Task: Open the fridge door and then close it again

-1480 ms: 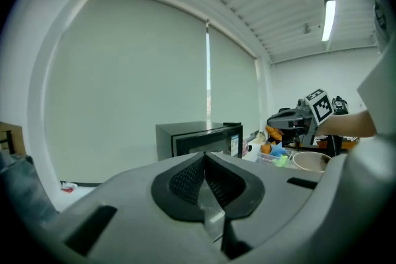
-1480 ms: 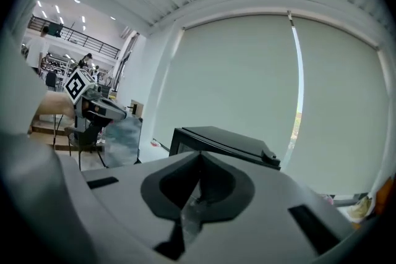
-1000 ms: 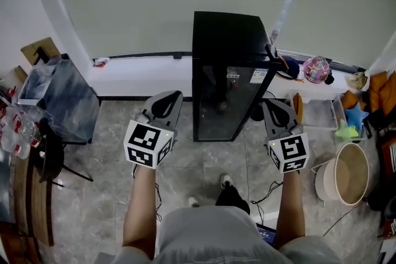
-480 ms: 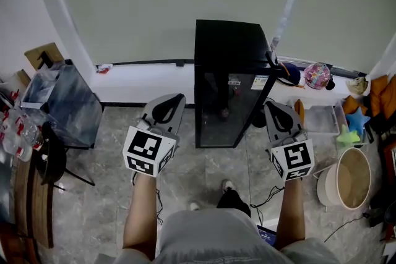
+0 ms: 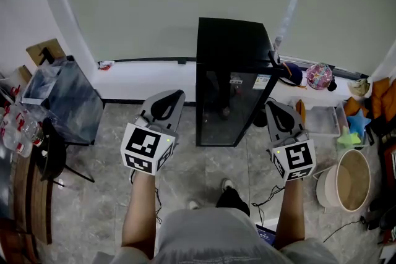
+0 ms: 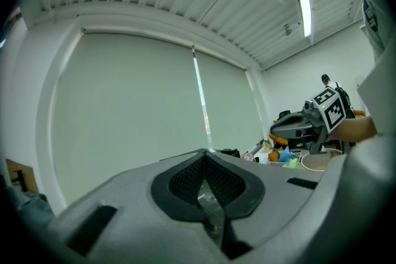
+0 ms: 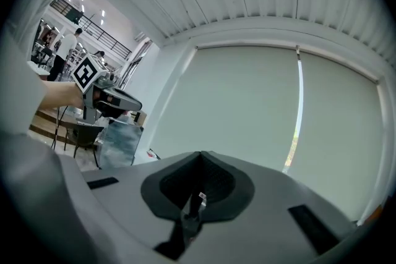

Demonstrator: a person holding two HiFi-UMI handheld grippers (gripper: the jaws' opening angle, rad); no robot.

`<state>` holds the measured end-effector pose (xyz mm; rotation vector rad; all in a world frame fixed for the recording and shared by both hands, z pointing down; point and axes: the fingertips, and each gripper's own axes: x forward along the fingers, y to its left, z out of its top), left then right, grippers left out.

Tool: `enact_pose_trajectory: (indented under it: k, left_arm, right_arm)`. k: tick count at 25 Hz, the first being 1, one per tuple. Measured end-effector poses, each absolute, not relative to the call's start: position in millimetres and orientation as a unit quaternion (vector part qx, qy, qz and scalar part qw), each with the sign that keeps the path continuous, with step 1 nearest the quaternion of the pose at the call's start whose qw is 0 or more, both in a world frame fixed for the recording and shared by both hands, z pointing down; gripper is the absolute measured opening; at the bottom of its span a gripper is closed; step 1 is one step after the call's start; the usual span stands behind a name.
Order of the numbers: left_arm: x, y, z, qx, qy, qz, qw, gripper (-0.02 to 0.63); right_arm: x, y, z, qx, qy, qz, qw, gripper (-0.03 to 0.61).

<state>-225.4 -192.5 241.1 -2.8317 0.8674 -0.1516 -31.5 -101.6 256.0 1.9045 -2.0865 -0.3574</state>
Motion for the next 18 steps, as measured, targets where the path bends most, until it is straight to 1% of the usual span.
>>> enact_pose_trajectory:
  k: [18]
  left_arm:
    - [-227.0,-194.8,239.9,-0.95,0.294,-0.055,0.093,0.011]
  right_arm:
    - [-46.9,-114.0,261.0,0.646,-0.742,-0.118,0.135,-0.005]
